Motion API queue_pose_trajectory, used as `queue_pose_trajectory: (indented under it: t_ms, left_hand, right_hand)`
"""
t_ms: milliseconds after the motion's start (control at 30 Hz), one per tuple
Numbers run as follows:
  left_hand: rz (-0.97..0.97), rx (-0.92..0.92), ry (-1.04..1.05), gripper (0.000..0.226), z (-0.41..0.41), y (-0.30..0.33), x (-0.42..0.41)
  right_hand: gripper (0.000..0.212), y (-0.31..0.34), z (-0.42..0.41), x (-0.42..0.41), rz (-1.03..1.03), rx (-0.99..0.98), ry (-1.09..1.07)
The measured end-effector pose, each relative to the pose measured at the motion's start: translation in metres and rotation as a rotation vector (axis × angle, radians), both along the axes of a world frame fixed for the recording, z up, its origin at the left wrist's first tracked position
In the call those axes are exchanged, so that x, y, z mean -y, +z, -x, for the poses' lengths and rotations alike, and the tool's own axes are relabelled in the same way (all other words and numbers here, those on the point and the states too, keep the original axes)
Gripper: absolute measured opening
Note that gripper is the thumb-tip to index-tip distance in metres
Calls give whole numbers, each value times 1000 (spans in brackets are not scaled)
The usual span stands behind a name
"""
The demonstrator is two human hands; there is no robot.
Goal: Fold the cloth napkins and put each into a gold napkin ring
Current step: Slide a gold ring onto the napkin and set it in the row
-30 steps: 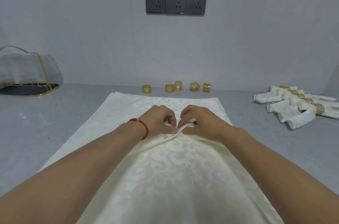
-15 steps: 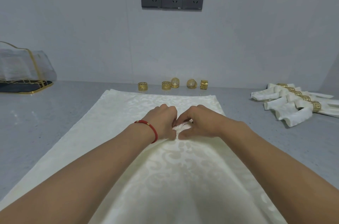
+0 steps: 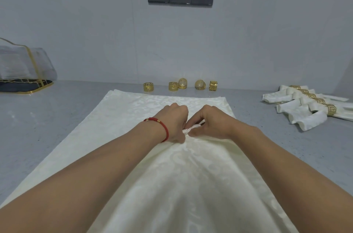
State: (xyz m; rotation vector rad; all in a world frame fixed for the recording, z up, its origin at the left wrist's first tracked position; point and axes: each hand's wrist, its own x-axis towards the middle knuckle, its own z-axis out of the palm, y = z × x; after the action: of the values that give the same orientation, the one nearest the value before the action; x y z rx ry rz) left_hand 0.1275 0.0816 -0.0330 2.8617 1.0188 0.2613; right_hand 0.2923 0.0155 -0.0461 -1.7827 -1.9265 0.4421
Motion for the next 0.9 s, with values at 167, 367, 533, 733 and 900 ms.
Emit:
queue_pose_trajectory:
  t_ms: [167,367,533,733,900]
  left_hand:
    - [99,22,11,14,3,8,-11]
    - [105,14,7,17,1,7,-11]
    - [175,-64,3,17,-1,21,-16]
    - [205,-105,4,20,0,26,-19]
    - [95,-124,-35,35,-2,20,-13]
  right_hand:
    - [26,5,-5,-2,51,-78,-4]
    - [24,7,-7,-7,86,-76,23]
    - [25,14,2,-13,86,154,78]
    - [21,15,4,-18,42,186,50]
    - [22,15,4,-17,47,135,17]
